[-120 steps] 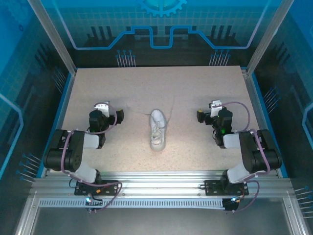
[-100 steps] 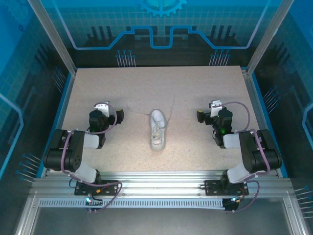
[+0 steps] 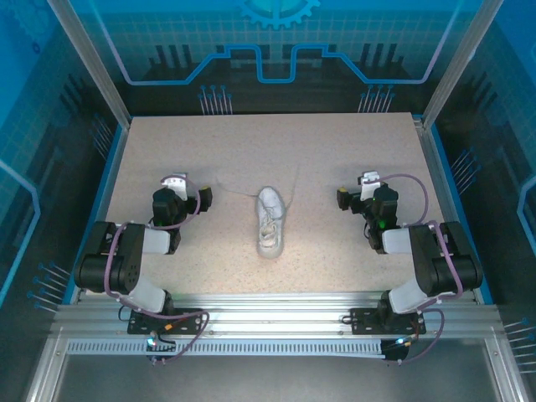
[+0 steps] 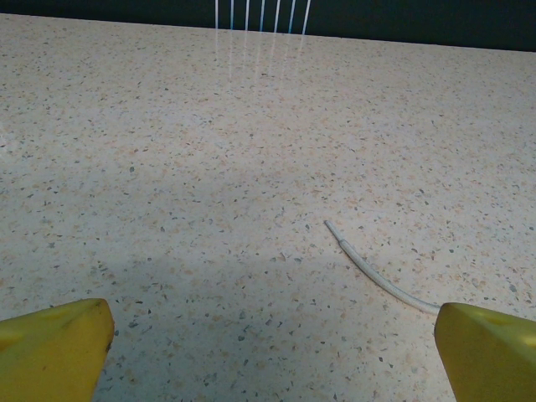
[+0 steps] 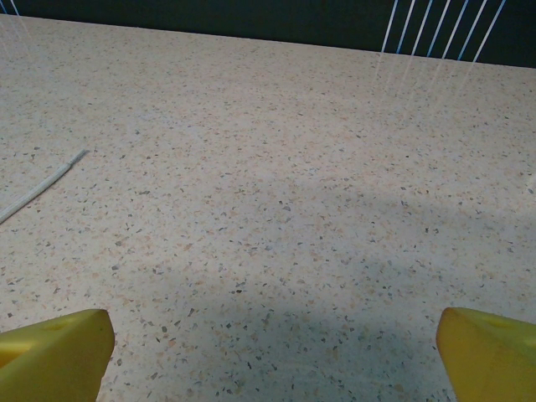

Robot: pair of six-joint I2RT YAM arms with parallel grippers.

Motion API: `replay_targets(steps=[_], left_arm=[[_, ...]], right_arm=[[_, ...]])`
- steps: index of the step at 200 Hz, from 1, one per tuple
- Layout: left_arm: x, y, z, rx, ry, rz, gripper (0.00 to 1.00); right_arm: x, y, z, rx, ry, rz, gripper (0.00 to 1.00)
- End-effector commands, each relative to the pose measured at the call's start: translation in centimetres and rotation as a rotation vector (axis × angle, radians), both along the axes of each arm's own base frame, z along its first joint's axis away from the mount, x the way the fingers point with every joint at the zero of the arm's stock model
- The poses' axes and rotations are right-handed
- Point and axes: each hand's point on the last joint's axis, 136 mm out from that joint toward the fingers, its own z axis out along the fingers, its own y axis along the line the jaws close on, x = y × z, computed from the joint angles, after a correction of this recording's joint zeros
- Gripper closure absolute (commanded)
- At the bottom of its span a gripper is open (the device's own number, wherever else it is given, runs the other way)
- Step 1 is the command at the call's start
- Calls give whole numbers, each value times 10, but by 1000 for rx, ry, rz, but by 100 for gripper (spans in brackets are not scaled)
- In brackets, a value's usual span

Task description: Tie the shoes

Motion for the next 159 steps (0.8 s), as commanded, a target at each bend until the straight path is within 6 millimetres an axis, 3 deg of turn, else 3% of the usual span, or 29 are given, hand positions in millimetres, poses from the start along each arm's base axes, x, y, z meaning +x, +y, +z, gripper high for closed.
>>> replay_targets(steps=[1, 112, 137, 159], left_arm=[[6, 1, 9, 9, -32, -12, 0], [6, 2, 9, 9, -30, -11, 1], [4, -7, 15, 9, -40, -64, 1], [3, -9, 35, -6, 3, -72, 2]], right_arm=[[6, -3, 7, -7, -23, 2, 0], [6, -4, 7, 1, -23, 4, 0], [2, 6, 22, -9, -50, 54, 0], [-2, 20, 41, -50, -25, 104, 0]])
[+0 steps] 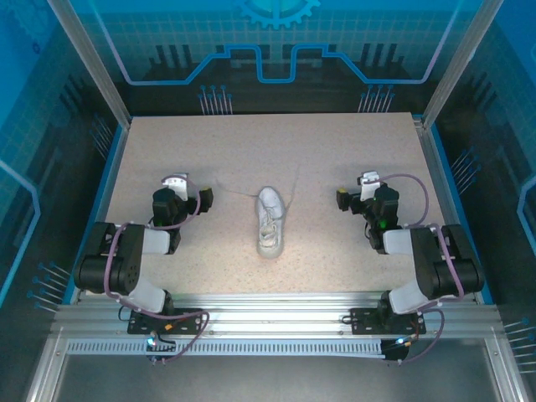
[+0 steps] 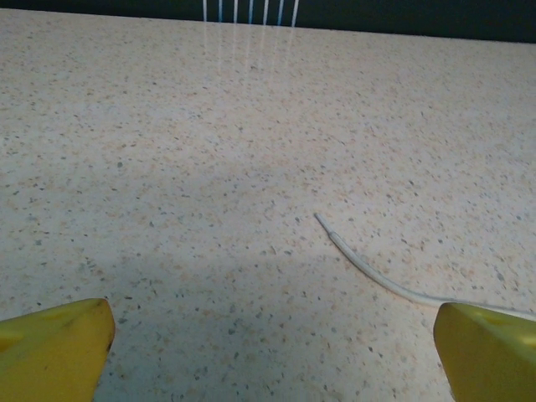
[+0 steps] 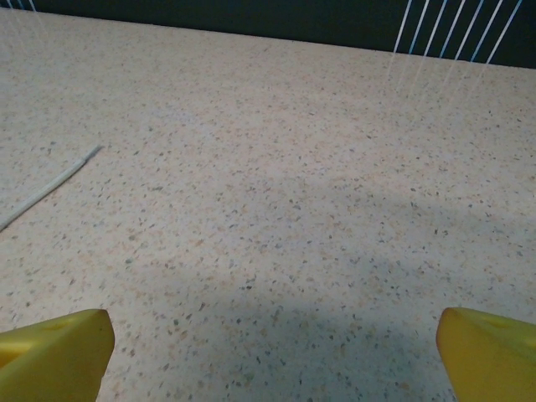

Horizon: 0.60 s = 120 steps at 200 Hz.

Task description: Tie the shoes

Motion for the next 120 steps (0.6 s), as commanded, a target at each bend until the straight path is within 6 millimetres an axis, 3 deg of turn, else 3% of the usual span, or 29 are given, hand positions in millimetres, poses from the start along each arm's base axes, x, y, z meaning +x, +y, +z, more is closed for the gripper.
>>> replay_targets(steps=[1, 19, 31, 52, 68, 82, 109, 112, 120], left_arm=[[5, -4, 36, -7, -12, -39, 2], [2, -10, 45, -86, 74, -39, 7], [0, -27, 53, -133, 101, -116, 15], [-8, -55, 56, -178, 213, -192, 20], [-16, -76, 55, -229, 284, -250, 22], [-20, -87, 51, -290, 361, -261, 29], [-25, -113, 40, -388, 490, -259, 41], [-26, -117, 39, -403, 502, -258, 42], [-30, -130, 34, -433, 536, -268, 43]], right_arm=[[3, 16, 35, -42, -31, 68, 0], [1, 30, 49, -29, 55, 81, 1], [-3, 44, 53, 11, 132, 107, 3], [-15, 87, 56, 76, 224, 246, 10], [-33, 126, 48, 26, 279, 392, 15], [-42, 145, 42, 11, 343, 435, 20], [-60, 174, 26, 217, 550, 445, 35], [-56, 180, 34, 240, 544, 450, 36], [-59, 187, 31, 270, 574, 443, 38]])
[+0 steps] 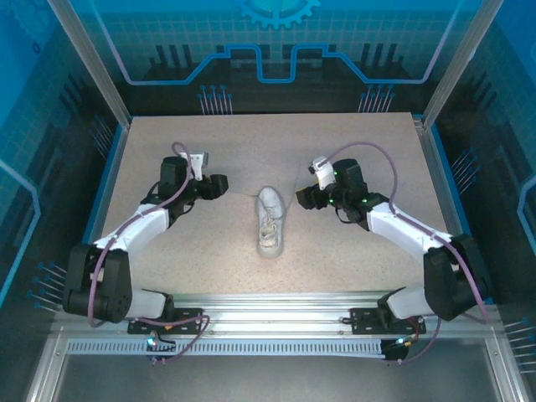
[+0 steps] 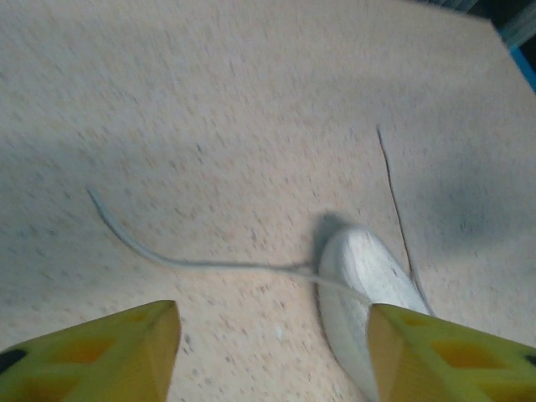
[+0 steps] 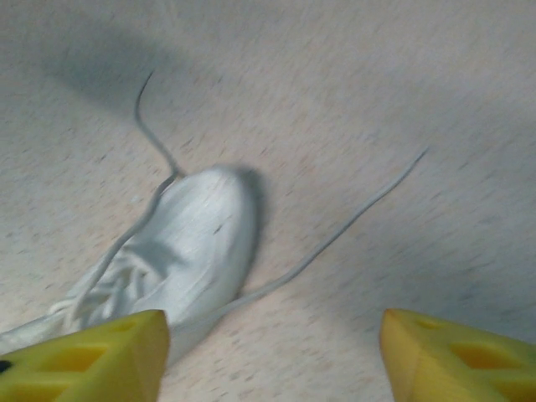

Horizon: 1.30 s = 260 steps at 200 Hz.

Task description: Tie the shoes

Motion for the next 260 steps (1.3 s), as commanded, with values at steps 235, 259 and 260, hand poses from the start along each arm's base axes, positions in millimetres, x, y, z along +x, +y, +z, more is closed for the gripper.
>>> replay_targets(steps=[235, 259, 260], left_arm=[[2, -110, -81, -312, 545, 154, 50], [5, -113, -85, -317, 547, 154, 49], [5, -113, -85, -317, 547, 154, 49]], right_arm=[[-20, 66, -101, 203, 747, -308, 47], [-20, 69, -102, 211, 748, -298, 58], [-19, 69, -102, 212, 748, -298, 58]])
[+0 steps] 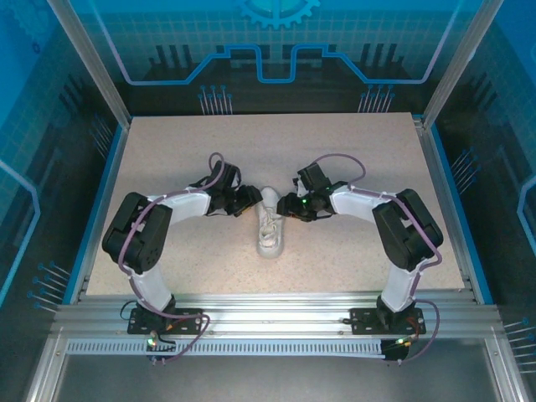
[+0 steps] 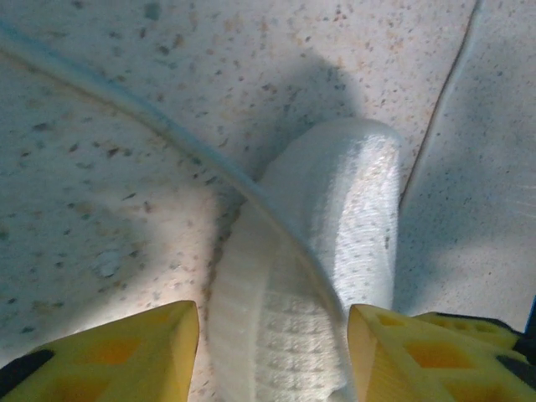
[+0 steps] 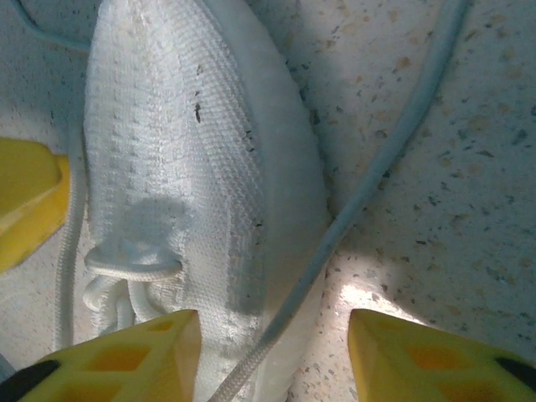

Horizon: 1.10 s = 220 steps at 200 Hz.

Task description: Tie the shoes

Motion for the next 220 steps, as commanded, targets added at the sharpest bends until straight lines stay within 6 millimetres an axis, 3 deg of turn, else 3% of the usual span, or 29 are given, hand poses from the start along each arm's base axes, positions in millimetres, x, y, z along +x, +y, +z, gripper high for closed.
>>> replay_targets(steps=[1, 38, 63, 92, 162, 220], left_arm=[[10, -13, 8, -49, -20, 4, 49], [12, -13, 1, -28, -18, -3, 54], [11, -11, 4, -17, -35, -11, 74], [11, -4, 24, 10, -107, -19, 100], [2, 4, 87, 62, -281, -95, 100], [-10, -17, 110, -21, -399, -225, 100]], right_arm=[[-1, 9, -1, 17, 16, 7, 59], [-1, 13, 4, 42, 1, 23, 82], [0, 13, 16, 49, -46, 29, 100], [3, 8, 40, 57, -142, 31, 100], [7, -1, 97, 49, -377, 62, 100], [0, 23, 124, 131, -493, 198, 100]])
